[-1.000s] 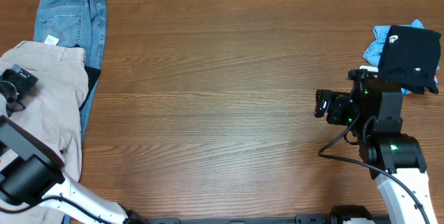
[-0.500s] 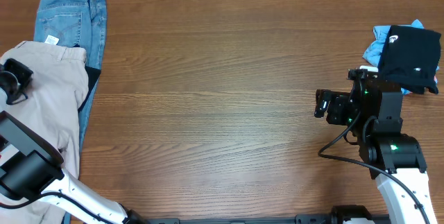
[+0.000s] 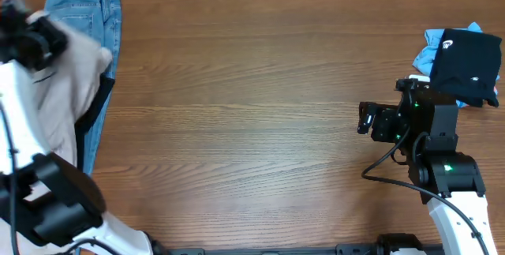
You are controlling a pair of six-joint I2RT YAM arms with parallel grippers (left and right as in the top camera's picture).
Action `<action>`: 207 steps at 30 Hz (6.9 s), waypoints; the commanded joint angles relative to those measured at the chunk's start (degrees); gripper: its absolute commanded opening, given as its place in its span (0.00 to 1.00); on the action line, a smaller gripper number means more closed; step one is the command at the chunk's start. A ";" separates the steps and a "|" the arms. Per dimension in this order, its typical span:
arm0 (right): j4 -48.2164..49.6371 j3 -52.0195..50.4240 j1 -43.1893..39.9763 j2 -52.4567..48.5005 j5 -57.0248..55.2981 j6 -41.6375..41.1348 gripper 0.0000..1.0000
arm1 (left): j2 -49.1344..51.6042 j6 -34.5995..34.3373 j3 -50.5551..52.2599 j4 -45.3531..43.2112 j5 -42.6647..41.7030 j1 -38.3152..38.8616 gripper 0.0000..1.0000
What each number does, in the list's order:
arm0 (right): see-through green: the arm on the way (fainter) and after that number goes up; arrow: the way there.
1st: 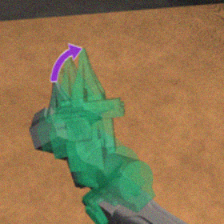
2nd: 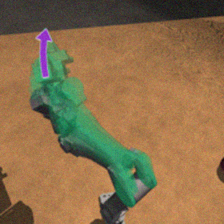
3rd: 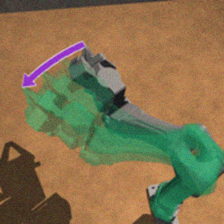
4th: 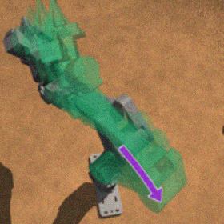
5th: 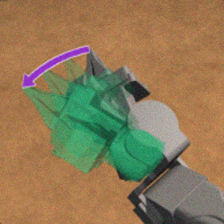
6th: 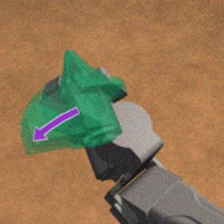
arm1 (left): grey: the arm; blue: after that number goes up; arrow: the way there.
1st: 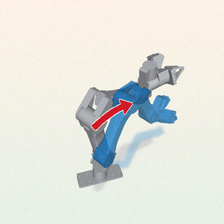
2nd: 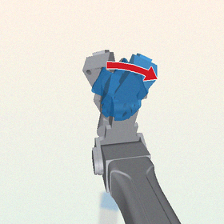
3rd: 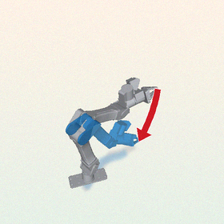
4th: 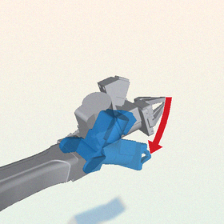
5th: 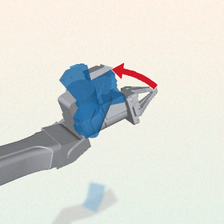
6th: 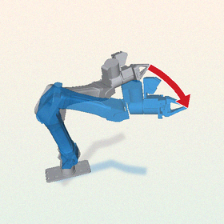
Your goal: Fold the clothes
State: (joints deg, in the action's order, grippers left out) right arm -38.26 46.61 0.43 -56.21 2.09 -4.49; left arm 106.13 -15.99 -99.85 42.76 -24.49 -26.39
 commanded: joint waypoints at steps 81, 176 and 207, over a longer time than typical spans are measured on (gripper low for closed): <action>0.20 1.57 0.20 -4.94 1.51 -0.07 1.00 | 24.98 27.63 -7.48 5.05 18.82 17.14 0.04; 2.56 1.68 0.31 -4.96 3.10 0.00 1.00 | 18.14 6.27 -3.48 54.07 12.98 39.71 0.04; -10.16 35.95 14.29 -46.49 19.54 -4.28 1.00 | 13.75 3.67 -3.45 53.40 11.39 42.18 0.05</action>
State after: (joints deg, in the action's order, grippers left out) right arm -49.87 81.08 13.28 -100.62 18.28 -5.63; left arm 121.56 -10.90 -103.70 96.14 -12.40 15.40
